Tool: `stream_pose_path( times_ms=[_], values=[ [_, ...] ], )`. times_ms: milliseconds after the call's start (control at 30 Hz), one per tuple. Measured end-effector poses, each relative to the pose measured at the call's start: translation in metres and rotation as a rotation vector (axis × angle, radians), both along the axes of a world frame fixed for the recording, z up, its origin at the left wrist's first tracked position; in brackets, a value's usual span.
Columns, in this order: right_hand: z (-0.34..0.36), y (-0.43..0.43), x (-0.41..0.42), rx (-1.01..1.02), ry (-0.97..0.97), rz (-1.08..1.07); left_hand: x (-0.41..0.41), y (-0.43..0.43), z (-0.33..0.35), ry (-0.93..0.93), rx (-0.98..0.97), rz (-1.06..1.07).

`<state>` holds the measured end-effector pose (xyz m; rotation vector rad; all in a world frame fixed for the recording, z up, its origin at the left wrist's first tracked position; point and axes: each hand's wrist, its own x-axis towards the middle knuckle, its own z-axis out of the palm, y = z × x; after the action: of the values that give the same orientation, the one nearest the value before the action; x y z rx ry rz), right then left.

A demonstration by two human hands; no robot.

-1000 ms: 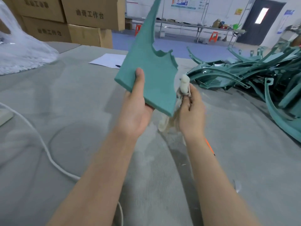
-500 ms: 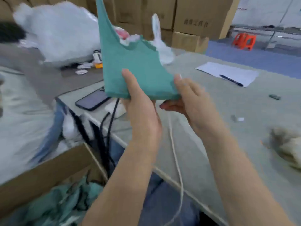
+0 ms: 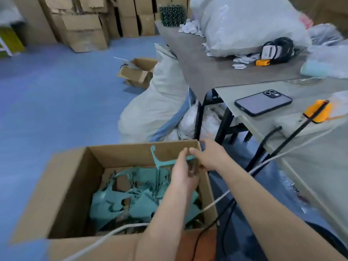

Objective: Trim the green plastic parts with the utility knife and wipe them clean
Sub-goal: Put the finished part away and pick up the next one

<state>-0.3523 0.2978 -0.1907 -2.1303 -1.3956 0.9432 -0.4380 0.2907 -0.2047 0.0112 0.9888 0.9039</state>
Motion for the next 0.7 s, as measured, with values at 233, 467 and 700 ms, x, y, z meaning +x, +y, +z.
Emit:
stream_pose_path(
  times_ms=[233,467,700],
  values=[
    [-0.031,-0.014,0.007,-0.156,-0.030,0.146,0.020,-0.004,-0.040,0.016,-0.049,-0.081],
    [0.043,-0.057,0.052,0.405,0.094,-0.146,0.081,-0.026,0.050,0.196,0.486,-0.094],
    [0.141,-0.191,0.138,0.937,0.103,-0.684,0.204,-0.141,0.158,-0.149,0.794,-0.394]
  ],
)
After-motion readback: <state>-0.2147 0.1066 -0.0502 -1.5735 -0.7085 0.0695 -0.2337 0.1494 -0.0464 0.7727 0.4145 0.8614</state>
